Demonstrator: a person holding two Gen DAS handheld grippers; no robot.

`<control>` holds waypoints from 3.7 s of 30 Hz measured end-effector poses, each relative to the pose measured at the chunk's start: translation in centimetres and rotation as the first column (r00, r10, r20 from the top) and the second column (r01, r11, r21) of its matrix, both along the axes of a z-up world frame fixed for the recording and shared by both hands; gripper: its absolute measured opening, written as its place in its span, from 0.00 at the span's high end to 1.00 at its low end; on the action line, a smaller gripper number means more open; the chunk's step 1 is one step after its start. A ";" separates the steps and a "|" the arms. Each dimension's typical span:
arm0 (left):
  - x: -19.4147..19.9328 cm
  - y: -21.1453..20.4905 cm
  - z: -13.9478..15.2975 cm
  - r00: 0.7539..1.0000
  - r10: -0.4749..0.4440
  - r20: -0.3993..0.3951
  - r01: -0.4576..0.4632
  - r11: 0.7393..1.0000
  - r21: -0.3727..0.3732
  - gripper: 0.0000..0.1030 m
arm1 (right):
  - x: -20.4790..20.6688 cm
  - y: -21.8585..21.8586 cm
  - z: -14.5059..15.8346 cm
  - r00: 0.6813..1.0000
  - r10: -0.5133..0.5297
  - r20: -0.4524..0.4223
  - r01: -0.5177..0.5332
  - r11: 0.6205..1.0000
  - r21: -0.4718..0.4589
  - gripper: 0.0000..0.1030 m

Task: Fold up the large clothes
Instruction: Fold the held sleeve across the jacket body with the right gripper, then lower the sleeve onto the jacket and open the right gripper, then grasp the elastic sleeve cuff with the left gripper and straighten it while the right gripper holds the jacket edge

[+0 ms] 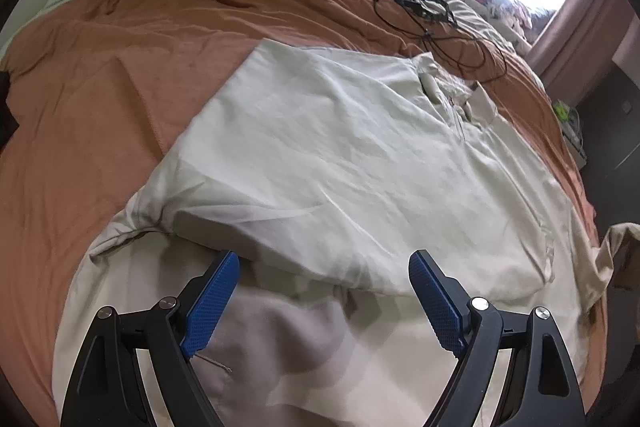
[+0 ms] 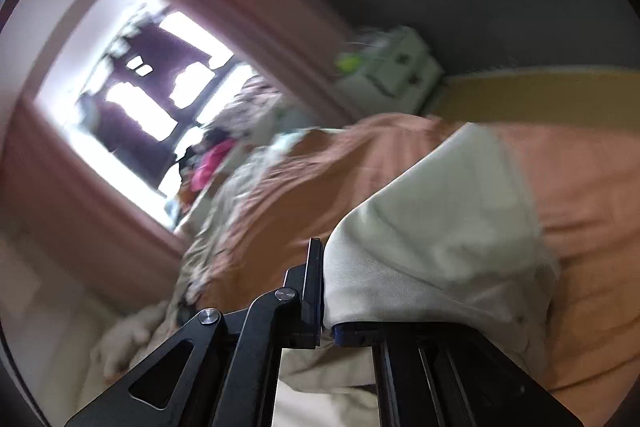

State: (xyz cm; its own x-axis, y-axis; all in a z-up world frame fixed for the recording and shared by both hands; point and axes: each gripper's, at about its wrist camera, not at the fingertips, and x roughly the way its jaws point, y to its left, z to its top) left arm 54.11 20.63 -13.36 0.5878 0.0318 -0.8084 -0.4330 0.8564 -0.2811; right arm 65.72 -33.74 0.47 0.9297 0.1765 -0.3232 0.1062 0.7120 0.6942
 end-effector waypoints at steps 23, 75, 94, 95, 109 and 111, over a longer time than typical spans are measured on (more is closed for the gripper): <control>-3.9 6.7 1.9 0.987 0.137 0.089 -0.121 0.979 -0.163 0.15 | -3.2 29.1 4.6 0.842 0.528 -0.106 -0.502 0.699 -0.510 0.95; 11.9 -24.6 3.9 0.879 -0.476 -0.008 0.475 0.875 0.092 0.15 | -6.6 7.0 -20.1 0.894 0.282 -0.348 -0.092 0.876 0.473 0.36; 15.2 -26.4 -2.6 0.865 -0.467 -0.186 0.496 0.851 0.174 0.51 | -5.6 4.9 -22.2 0.901 0.208 -0.381 0.021 0.856 0.517 0.84; 15.1 -25.7 -2.2 0.873 -0.455 -0.178 0.483 0.858 0.174 0.58 | -5.5 4.9 -22.1 0.901 0.209 -0.381 0.021 0.855 0.518 0.84; 10.9 -10.4 5.1 0.961 -0.275 0.001 0.272 0.951 0.148 0.66 | -5.9 5.2 -22.5 0.897 0.209 -0.390 0.025 0.856 0.517 0.84; 10.3 -10.0 4.8 0.961 -0.275 0.011 0.270 0.950 0.158 0.66 | -5.8 5.4 -22.4 0.895 0.211 -0.394 0.024 0.858 0.513 0.84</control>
